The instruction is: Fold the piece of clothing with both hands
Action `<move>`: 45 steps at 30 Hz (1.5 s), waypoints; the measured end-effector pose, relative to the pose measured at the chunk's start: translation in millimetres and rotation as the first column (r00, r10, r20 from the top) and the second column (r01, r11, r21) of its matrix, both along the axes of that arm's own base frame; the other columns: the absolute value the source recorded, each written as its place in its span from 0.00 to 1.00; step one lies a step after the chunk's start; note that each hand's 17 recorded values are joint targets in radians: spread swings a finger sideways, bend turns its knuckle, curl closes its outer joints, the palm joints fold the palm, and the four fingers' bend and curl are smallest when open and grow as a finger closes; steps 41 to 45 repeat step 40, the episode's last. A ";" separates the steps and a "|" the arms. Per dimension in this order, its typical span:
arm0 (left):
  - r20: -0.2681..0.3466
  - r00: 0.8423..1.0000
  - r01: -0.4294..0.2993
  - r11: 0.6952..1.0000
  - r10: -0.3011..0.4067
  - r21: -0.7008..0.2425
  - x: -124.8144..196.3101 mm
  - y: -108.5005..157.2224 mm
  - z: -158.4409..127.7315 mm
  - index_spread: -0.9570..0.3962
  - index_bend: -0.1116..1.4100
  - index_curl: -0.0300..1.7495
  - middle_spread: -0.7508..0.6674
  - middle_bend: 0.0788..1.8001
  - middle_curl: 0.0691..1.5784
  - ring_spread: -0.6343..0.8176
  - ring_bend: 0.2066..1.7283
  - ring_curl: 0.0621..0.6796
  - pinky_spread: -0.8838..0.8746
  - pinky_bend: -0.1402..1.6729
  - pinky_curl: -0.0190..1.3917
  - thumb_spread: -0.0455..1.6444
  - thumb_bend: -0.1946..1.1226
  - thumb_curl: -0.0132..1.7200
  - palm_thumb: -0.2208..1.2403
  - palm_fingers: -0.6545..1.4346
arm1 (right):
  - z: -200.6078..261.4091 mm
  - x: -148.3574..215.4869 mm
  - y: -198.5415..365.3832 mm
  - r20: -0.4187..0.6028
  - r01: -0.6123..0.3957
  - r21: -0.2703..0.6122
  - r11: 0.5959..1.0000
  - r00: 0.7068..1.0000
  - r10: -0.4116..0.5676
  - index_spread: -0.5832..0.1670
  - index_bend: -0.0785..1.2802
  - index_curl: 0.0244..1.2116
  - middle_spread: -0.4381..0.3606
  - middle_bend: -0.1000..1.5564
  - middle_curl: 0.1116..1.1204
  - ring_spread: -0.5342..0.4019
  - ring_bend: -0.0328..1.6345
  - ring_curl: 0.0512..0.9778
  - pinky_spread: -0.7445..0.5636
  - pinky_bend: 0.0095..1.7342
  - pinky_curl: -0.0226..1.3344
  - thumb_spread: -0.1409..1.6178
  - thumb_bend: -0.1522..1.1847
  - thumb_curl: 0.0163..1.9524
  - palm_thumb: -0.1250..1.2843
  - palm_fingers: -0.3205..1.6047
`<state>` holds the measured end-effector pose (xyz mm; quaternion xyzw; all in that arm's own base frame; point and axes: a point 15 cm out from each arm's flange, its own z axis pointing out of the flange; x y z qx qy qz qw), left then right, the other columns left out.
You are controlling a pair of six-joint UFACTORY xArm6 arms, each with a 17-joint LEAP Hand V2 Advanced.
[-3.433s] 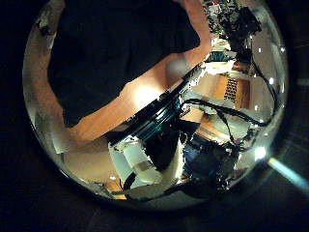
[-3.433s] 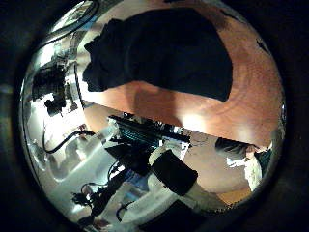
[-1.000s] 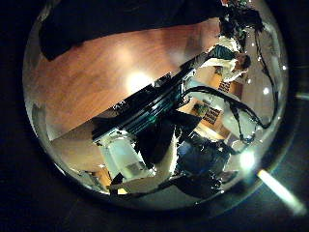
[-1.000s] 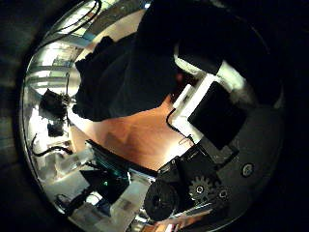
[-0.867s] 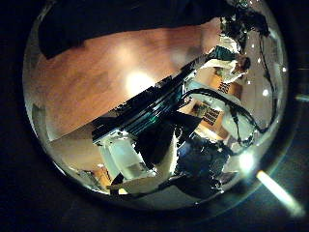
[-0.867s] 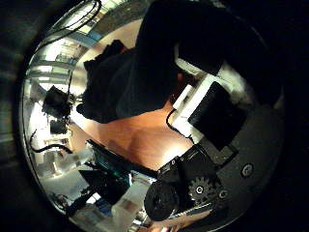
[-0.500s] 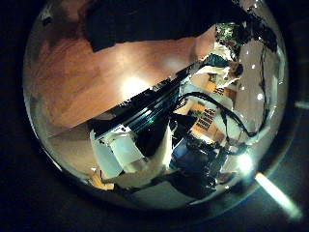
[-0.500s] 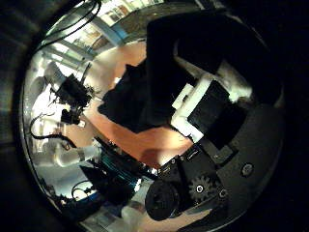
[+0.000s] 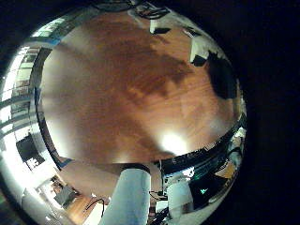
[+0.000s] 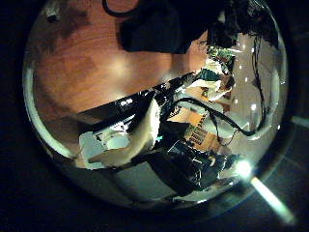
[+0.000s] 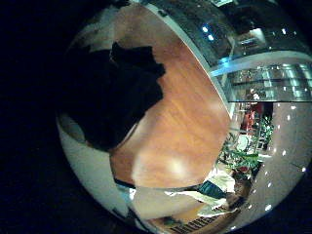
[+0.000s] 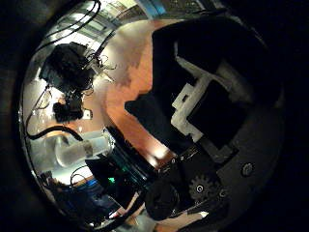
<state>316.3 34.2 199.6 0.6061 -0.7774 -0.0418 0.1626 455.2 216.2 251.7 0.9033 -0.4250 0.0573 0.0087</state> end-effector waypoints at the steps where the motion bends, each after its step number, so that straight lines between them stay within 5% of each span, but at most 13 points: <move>1: 0.001 1.000 0.001 1.000 -0.001 0.003 -0.8 1.6 0.8 0.62 0.27 0.31 0.52 0.14 0.25 0.44 0.31 0.30 0.62 0.19 0.24 0.78 0.14 0.16 0.28 0.50 | -1.0 0.1 8.5 -0.001 -0.014 0.000 1.000 1.000 0.014 0.39 0.76 0.74 0.38 0.82 0.66 0.35 0.84 0.68 0.39 0.67 0.67 0.77 0.09 0.29 0.68 0.72; 3: 0.007 1.000 -0.010 1.000 0.010 0.005 -1.8 7.1 3.3 0.62 0.27 0.32 0.52 0.14 0.26 0.44 0.31 0.30 0.62 0.19 0.24 0.78 0.14 0.16 0.28 0.50 | -1.6 -1.7 18.2 -0.008 -0.029 -0.003 1.000 1.000 0.029 0.36 0.64 0.71 0.35 0.76 0.61 0.34 0.82 0.64 0.32 0.64 0.64 0.77 0.08 0.28 0.63 0.63; 5: 0.009 1.000 -0.020 1.000 0.020 0.007 -2.4 6.6 4.3 0.61 0.27 0.32 0.51 0.14 0.27 0.44 0.31 0.30 0.62 0.19 0.25 0.78 0.14 0.16 0.28 0.49 | -2.2 -9.6 13.4 -0.042 -0.024 -0.023 0.999 0.999 0.023 0.30 0.46 0.67 0.32 0.64 0.56 0.30 0.82 0.65 0.29 0.68 0.64 0.77 0.09 0.27 0.60 0.41; 9: 0.002 1.000 -0.029 0.999 0.029 0.014 -5.7 6.1 2.9 0.61 0.26 0.33 0.51 0.14 0.28 0.44 0.31 0.31 0.62 0.20 0.25 0.78 0.14 0.17 0.28 0.49 | 25.1 -8.6 2.4 -0.042 0.010 0.005 1.000 0.999 -0.010 0.19 0.31 0.53 0.30 0.48 0.45 0.29 0.76 0.56 0.37 0.64 0.61 0.78 0.10 0.25 0.58 0.22; 16: 0.002 1.000 -0.022 1.000 0.022 0.017 -6.5 -8.5 6.1 0.61 0.26 0.35 0.52 0.13 0.29 0.46 0.31 0.31 0.62 0.21 0.26 0.78 0.14 0.16 0.27 0.48 | 113.5 -3.1 -44.9 0.055 0.089 0.174 0.981 0.993 -0.100 0.13 0.25 0.41 0.24 0.36 0.33 0.35 0.66 0.43 0.55 0.59 0.54 0.77 0.10 0.24 0.55 0.23; 21: -0.014 1.000 0.001 1.000 -0.001 0.027 -15.8 -27.5 16.3 0.62 0.26 0.36 0.53 0.12 0.30 0.47 0.30 0.31 0.62 0.21 0.26 0.78 0.14 0.16 0.27 0.48 | 145.6 -17.5 -86.2 0.069 0.124 0.190 0.974 0.988 -0.139 0.11 0.32 0.40 0.25 0.35 0.31 0.36 0.62 0.37 0.63 0.52 0.50 0.78 0.09 0.22 0.50 0.30; 32: 0.069 0.997 -0.031 0.997 0.026 0.076 -19.0 -61.7 73.0 0.63 0.23 0.37 0.55 0.09 0.30 0.50 0.30 0.31 0.62 0.23 0.27 0.77 0.14 0.17 0.26 0.47 | 83.2 -57.2 -217.9 -0.121 0.268 0.065 0.961 0.958 -0.259 0.13 0.35 0.39 0.30 0.35 0.30 0.36 0.58 0.32 0.72 0.40 0.44 0.81 0.10 0.19 0.44 0.33; 45: -0.010 1.000 -0.011 0.991 0.012 0.134 -32.4 -69.7 93.9 0.64 0.19 0.34 0.57 0.07 0.29 0.52 0.29 0.30 0.63 0.24 0.28 0.74 0.13 0.16 0.24 0.46 | 68.7 -59.4 -235.6 -0.124 0.313 0.089 0.946 0.945 -0.301 0.14 0.34 0.38 0.28 0.36 0.29 0.33 0.54 0.28 0.75 0.34 0.39 0.83 0.10 0.17 0.45 0.37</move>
